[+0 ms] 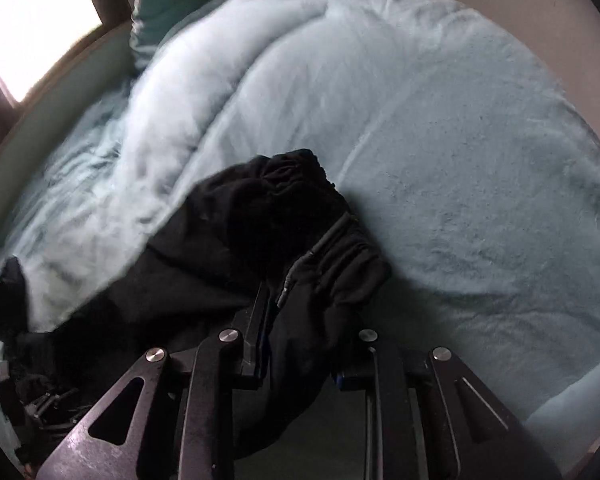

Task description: Fold large clothes

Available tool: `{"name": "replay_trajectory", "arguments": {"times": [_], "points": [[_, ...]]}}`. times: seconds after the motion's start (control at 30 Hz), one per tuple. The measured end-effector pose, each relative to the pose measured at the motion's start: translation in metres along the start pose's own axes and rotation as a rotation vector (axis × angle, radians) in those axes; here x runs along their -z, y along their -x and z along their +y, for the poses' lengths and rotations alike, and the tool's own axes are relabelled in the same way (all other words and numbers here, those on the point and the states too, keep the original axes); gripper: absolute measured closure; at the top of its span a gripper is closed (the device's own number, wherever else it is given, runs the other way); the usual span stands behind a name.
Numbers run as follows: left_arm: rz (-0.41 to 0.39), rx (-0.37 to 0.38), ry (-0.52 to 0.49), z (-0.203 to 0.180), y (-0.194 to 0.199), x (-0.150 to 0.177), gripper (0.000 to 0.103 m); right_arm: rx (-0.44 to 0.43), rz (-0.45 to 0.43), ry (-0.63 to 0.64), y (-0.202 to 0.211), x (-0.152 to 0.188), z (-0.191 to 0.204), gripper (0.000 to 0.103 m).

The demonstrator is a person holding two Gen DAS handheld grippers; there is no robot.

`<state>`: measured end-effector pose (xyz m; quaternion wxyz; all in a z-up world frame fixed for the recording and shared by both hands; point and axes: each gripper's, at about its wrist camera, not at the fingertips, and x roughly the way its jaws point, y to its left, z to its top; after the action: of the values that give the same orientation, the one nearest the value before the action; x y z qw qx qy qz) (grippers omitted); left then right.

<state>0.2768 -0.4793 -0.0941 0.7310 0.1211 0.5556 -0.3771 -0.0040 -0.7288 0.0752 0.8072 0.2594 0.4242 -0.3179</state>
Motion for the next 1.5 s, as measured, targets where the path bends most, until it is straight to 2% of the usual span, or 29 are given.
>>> {"name": "replay_trajectory", "arguments": {"times": [0.17,0.27,0.4,0.5,0.6,0.7,0.87,1.0,1.13,1.23,1.27,1.4,1.47,1.5], "points": [[-0.121,0.060,0.035,0.019,0.075,0.019,0.036,-0.128,-0.049,0.080,0.055,0.005,0.043,0.077],[-0.176,0.037,0.060,0.040,0.121,0.038,0.036,-0.212,-0.061,0.144,0.087,0.016,0.089,0.077],[-0.233,0.008,0.102,0.092,0.176,0.069,0.036,-0.292,-0.045,0.242,0.109,0.040,0.171,0.077],[-0.265,-0.063,0.139,0.131,0.214,0.100,0.036,-0.312,-0.030,0.340,0.119,0.065,0.235,0.078],[-0.287,-0.125,0.192,0.170,0.246,0.129,0.036,-0.308,-0.052,0.445,0.131,0.096,0.298,0.078],[-0.304,-0.195,0.243,0.207,0.273,0.161,0.036,-0.349,-0.044,0.503,0.141,0.126,0.355,0.078],[-0.317,-0.250,0.352,0.259,0.307,0.212,0.036,-0.375,-0.033,0.672,0.155,0.191,0.463,0.078],[-0.318,-0.281,0.403,0.286,0.322,0.246,0.036,-0.462,0.045,0.750,0.147,0.245,0.541,0.078],[-0.310,-0.303,0.426,0.304,0.331,0.277,0.036,-0.519,0.165,0.846,0.120,0.316,0.620,0.078],[-0.283,-0.324,0.441,0.312,0.327,0.292,0.036,-0.499,0.254,0.890,0.084,0.360,0.654,0.078],[-0.272,-0.326,0.450,0.316,0.325,0.297,0.036,-0.467,0.284,0.918,0.067,0.379,0.666,0.078],[-0.242,-0.320,0.487,0.326,0.318,0.314,0.036,-0.332,0.366,0.972,0.010,0.424,0.683,0.065],[-0.228,-0.310,0.492,0.328,0.315,0.316,0.036,-0.354,0.370,0.981,0.007,0.427,0.682,0.057],[-0.226,-0.301,0.487,0.327,0.313,0.314,0.036,-0.399,0.396,0.983,0.010,0.423,0.680,0.049]]}}
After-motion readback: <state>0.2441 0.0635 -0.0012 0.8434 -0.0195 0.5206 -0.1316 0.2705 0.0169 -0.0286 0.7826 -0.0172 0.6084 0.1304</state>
